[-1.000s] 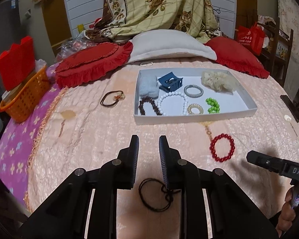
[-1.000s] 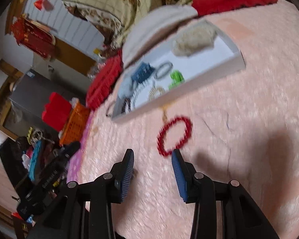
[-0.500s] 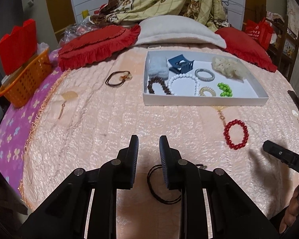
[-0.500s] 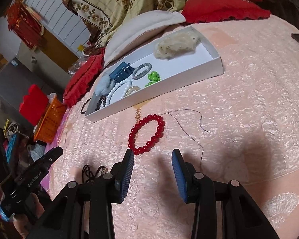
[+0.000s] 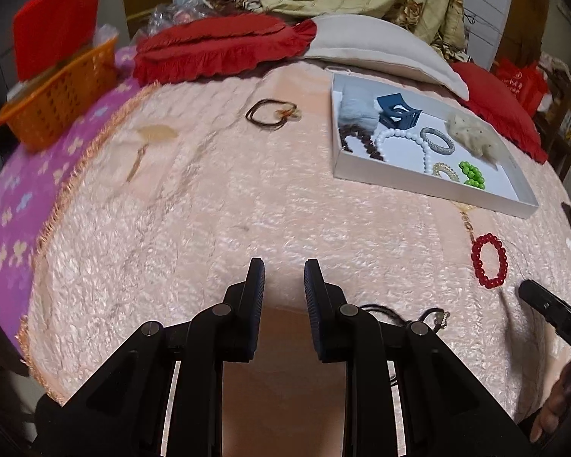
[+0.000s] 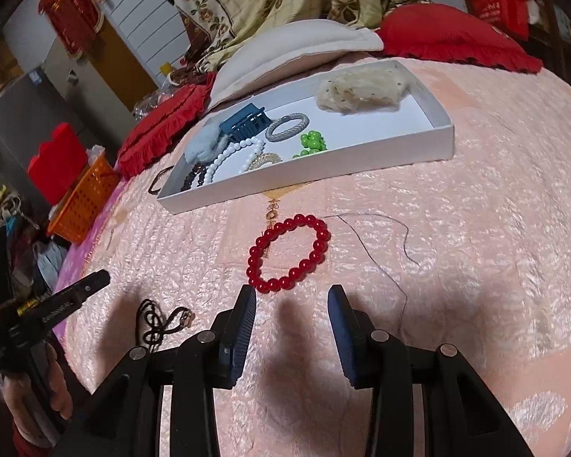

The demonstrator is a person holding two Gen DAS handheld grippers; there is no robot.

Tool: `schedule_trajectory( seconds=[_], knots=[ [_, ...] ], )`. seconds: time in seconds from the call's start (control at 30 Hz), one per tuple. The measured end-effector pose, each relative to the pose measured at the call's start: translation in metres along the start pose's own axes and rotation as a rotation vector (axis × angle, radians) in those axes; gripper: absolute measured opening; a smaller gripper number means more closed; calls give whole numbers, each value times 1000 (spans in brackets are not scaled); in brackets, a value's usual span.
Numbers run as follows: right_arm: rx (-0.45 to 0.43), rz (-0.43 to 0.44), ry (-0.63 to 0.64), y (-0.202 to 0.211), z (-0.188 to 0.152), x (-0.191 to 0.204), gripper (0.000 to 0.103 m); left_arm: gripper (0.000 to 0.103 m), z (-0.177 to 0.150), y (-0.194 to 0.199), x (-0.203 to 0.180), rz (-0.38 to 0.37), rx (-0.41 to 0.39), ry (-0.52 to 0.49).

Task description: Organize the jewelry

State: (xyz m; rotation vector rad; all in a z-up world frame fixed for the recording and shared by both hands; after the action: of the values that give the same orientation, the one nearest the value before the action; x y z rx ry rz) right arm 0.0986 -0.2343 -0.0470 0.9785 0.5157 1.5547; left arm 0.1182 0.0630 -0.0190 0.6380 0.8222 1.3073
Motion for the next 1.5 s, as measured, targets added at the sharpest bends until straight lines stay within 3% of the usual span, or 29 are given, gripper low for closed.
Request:
schedule_trajectory(
  seconds=[0.23,0.4,0.83,0.9,0.93,1.03,1.17,1.27,1.5],
  knots=[
    [12,-7,78,-16,6,17,38,21,-20,-10,-18,-102,43,-112],
    [7,-17,205,-25,3,45,38,21,-30,-19,-36,-178,64,-185],
    [24,-58,352,-52,5,74,37,21,-34,-26,-42,-193,45,-217],
    [22,-78,363,-52,4,74,32,14,-36,-26,-46,-182,39,-241],
    [21,-100,368,-53,5,73,25,3,-37,-26,-47,-193,45,-246],
    [28,-124,350,-53,8,66,9,1,-37,-24,-50,-212,51,-247],
    [29,-110,301,-47,13,56,9,1,-32,-14,-48,-220,29,-229],
    [7,-53,247,-35,17,48,9,1,-23,1,-44,-236,2,-206],
    [-78,10,169,7,31,34,9,1,-9,36,-46,-265,-62,-188]
  ],
)
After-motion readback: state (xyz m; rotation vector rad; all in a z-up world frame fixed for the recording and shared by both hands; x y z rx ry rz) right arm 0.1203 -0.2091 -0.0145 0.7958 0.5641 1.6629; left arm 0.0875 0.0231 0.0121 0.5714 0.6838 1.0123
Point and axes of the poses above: each gripper's, at about its wrist camera, not at the fingertips, and y roughly against the way its jaws point, x to its left, z to its top, the point moved 2 cm from there along -y, roughly the way its jaws point, and after that the axes turned 7 degrees about -z, right-handed, at the moved point
